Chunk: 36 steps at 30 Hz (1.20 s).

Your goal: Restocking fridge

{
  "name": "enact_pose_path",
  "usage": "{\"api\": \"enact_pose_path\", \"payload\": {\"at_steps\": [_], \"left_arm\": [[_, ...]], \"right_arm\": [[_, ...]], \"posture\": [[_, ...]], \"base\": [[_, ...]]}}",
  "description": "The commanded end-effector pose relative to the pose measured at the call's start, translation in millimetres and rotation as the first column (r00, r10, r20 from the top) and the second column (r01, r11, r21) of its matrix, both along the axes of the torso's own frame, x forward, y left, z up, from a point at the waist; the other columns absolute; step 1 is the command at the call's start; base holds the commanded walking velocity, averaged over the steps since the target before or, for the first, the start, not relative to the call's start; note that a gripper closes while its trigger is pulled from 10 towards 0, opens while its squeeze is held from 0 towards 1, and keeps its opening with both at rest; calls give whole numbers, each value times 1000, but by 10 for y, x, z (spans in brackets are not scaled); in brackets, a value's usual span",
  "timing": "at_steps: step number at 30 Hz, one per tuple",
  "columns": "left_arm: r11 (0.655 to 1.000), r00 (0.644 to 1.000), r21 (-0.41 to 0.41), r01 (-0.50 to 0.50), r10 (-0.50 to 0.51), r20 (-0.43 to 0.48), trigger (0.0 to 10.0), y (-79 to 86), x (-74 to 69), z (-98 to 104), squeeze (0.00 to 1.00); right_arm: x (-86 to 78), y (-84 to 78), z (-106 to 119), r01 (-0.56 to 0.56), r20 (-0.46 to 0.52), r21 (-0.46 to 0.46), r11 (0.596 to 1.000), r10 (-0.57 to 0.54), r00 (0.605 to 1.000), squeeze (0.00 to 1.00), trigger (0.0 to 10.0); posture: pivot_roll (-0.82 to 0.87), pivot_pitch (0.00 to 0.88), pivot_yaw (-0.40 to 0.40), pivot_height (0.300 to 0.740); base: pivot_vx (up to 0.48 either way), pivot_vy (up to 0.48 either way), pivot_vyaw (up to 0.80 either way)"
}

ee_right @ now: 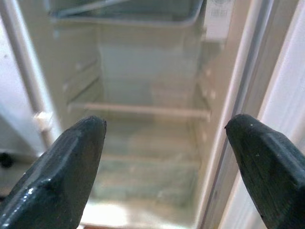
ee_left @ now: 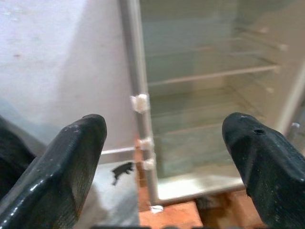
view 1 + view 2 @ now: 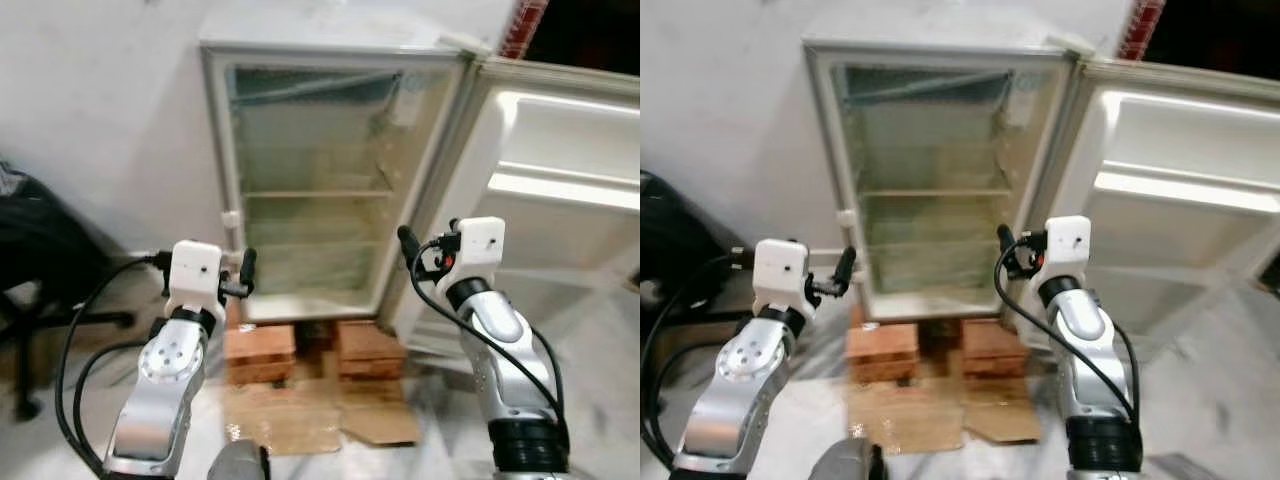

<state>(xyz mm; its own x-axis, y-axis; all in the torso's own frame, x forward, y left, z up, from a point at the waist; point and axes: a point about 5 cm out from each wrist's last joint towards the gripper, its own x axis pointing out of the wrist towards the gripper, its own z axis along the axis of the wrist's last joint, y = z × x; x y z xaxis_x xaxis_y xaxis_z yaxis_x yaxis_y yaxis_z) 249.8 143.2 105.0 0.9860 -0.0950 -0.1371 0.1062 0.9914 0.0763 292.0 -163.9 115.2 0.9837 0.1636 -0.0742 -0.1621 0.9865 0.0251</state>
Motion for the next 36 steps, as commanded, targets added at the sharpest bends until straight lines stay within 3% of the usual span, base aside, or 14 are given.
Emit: {"api": "enact_pose_path", "payload": {"at_steps": [1,19,22,29,36], "left_arm": [[1000,1000,1,9,-9,15,10000,-1,55,55,0],[1000,1000,8,5,-5,7,10000,-36,61,44,0],[998,1000,53,-22,22,-5,10000,17,76,20,0],[998,999,53,-42,43,-13,10000,36,92,9,0],[996,998,61,-60,61,-22,10000,53,106,1,0]], "right_arm": [[19,-3,37,-1,4,2,1000,1,1000,0,10000],[55,19,-56,-55,-47,3,998,55,997,0,10000],[72,16,-46,-69,-43,0,998,69,997,0,10000],[96,4,-13,-73,-17,1,997,73,997,0,10000],[101,25,18,-91,9,-18,996,91,996,0,10000]], "posture": [[46,0,-33,740],[60,0,-42,740],[61,0,-42,740],[58,0,-38,740],[58,0,-35,740]], "base": [[0,-375,-800],[0,-455,-800],[404,-255,0],[405,-254,0],[402,-258,768]]}}
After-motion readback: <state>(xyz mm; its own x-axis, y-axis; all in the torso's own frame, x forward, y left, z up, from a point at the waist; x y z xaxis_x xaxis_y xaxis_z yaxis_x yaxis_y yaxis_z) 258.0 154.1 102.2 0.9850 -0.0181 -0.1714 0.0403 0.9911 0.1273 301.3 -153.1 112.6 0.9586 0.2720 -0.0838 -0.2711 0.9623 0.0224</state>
